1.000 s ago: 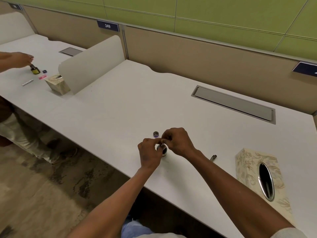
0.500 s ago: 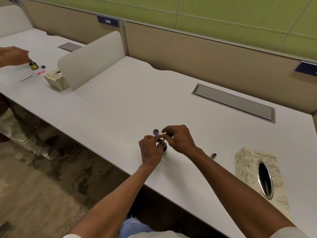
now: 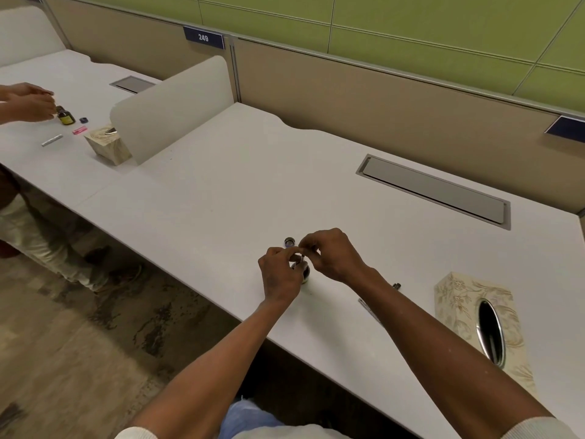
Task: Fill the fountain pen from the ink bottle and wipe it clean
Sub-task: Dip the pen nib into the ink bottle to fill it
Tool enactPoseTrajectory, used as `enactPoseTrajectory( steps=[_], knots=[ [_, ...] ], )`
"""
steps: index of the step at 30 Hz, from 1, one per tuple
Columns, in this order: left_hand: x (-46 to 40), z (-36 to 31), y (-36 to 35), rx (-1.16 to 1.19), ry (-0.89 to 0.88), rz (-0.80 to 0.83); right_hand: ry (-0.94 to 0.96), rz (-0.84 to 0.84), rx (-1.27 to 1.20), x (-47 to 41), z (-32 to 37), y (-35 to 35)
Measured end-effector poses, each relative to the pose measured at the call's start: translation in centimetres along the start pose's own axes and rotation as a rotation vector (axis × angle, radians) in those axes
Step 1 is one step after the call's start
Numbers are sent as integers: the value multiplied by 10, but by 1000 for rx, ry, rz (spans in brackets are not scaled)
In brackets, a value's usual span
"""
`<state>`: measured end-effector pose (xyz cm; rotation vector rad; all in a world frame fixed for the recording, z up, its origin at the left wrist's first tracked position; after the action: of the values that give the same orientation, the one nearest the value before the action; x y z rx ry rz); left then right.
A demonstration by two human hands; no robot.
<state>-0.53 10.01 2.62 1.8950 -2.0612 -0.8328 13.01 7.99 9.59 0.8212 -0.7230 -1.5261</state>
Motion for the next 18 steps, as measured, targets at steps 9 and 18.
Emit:
enactPoseTrajectory(
  steps=[9,18],
  knots=[
    [1,-8,2,-14,15,-30,27,20,147,-5,0,5],
    [0,-7,1,-55,25,3,20,9,208,-7,-1,4]
  ],
)
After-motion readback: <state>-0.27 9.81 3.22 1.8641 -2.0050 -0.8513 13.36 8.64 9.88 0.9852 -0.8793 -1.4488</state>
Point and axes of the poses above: each hand's wrist, its own x-axis away from the middle knuckle, its own y-axis out of the back of the hand, z = x × y, the point moved 1 cm from there along -x, towards the middle knuckle, and after that the axes turned 6 degrees about -y, right-handed, at the moved point
